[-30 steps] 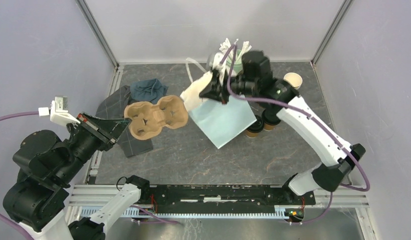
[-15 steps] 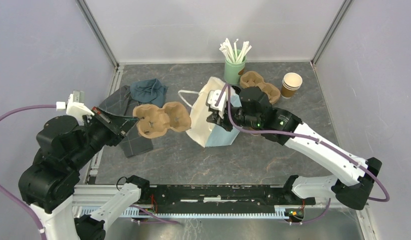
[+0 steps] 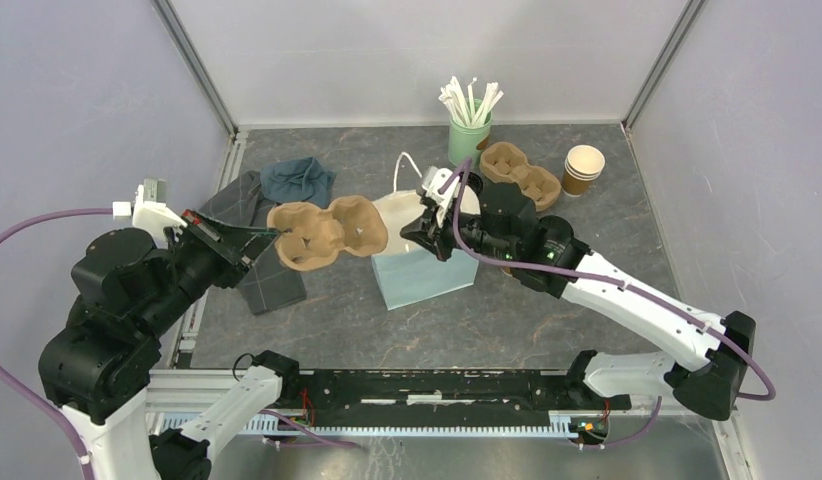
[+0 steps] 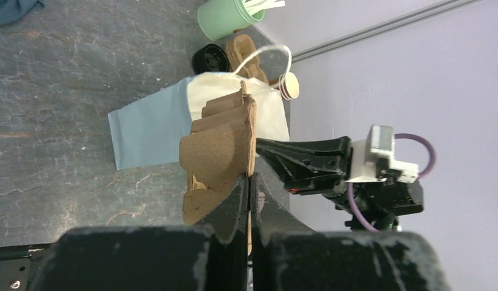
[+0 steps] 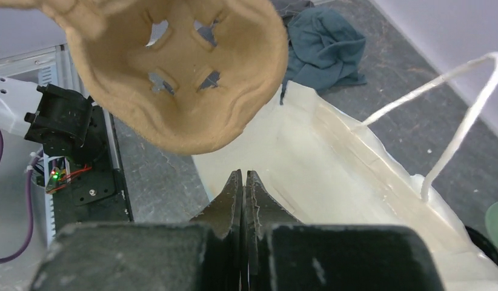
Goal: Pack the takeout coffee
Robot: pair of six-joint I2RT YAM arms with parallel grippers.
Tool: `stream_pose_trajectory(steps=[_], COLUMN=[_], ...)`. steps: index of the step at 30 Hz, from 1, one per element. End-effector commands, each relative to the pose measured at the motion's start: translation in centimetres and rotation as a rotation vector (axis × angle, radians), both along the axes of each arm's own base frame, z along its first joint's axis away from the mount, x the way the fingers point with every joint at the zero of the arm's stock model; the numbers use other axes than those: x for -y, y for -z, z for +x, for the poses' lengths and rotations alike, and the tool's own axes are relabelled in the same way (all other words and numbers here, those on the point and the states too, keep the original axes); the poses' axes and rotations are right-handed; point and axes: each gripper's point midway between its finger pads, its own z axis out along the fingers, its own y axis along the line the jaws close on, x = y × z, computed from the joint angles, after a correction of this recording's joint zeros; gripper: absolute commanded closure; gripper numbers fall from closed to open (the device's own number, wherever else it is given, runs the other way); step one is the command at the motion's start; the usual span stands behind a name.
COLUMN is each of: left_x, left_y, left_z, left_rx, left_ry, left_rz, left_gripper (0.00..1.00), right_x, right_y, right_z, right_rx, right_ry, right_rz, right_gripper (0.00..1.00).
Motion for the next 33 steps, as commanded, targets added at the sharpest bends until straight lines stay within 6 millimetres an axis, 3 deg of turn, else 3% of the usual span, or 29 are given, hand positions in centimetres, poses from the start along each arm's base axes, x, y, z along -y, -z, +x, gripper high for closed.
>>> stream_pose_trajectory(steps=[1,5,7,12,14,19,22,25,33], left_x=[1.0,2.0,2.4,3.3,3.2,3.2,3.3,3.4,4.8], left_y=[-1.7,-1.4,-1.5,-1.1,-1.5,-1.3,-0.9,-1.1,-2.0], left_z=[0.6,0.6,0.7,1.0,1.0,1.8,2.3,3.1,5.9], left_rx=[0.028,0.002,0.003,-0.024,-0.015,-0.038,-0.055,-0.057,-0.046], left_ry=[0.023,0.078,0.101,0.146,0.136,0.115,0.102,0.096,0.105], left_rz=[-0.062,-0.068,-0.063,-0.055,-0.064,-0.075,-0.075,-0.073,-0.103], left_gripper=[0.98,0.98,0.98,0.98,0.98,0.98,0.98,0.98,0.98], right_x=[0.1,0.5,0.4,2.4,3.8,8.9,11.4,13.2,14.6], right_y=[-1.8,-0.2,-0.3,-2.0,-3.3,-6.5,-7.4,-6.7,-1.5], right_z=[-0.9,-1.9,-2.7,-2.2,-2.0,-1.5,-0.2,1.8,5.9], right_rx=[-0.012,-0.044,-0.066,-0.175,-0.194,-0.168,-0.152,-0.175,-0.31], right_ry=[0.042,0.072,0.083,0.248,0.306,0.475,0.57,0.624,0.614], right_rz=[0.108,0.054,0.044,0.003,-0.011,-0.006,-0.006,-0.061,-0.23], right_gripper=[1.0,0.99,0.89,0.53,0.36,0.09,0.02,0.02,0.06])
